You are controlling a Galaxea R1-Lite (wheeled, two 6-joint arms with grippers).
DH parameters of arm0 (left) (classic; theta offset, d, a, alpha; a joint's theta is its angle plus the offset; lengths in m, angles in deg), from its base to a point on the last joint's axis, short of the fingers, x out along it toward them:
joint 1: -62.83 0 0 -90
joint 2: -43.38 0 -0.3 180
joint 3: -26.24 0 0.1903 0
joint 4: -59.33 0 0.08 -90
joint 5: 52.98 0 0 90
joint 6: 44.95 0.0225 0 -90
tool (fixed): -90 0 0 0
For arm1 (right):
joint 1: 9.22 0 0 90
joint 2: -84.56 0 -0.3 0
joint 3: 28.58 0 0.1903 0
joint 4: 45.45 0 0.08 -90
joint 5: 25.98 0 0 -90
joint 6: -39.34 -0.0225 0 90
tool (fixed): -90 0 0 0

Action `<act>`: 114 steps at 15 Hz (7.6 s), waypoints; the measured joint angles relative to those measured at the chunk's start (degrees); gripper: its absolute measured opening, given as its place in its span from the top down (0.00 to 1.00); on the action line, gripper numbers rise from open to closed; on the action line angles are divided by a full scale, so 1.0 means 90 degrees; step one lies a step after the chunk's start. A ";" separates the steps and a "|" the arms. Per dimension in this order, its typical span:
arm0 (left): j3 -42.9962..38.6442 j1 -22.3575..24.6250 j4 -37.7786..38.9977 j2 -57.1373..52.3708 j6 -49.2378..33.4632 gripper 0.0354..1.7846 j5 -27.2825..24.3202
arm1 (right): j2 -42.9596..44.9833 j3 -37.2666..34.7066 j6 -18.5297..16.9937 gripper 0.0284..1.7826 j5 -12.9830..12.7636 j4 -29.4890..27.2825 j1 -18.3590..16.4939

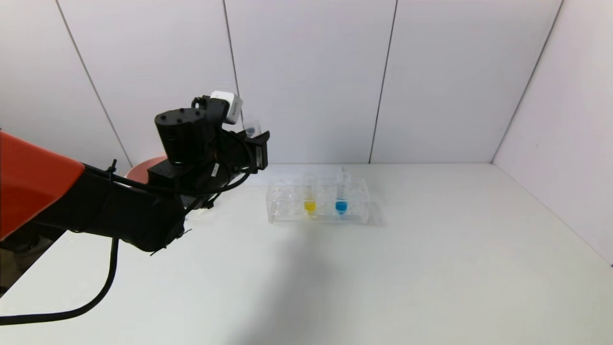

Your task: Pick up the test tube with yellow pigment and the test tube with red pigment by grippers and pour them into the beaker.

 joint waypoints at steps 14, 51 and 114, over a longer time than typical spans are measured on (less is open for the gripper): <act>0.0088 0.1470 -0.0871 -0.0836 0.0165 0.75 -0.0003 | 0.0000 0.0000 0.0000 0.05 0.0003 0.0000 0.0000; -0.0297 0.4513 -0.2659 -0.1479 0.0377 0.75 -0.1063 | 0.0000 0.0000 0.0000 0.05 0.0003 0.0000 0.0003; 0.2557 0.4298 -0.7031 -0.0217 0.4796 0.75 -0.3306 | 0.0000 0.0000 -0.0003 0.05 0.0003 0.0000 -0.0003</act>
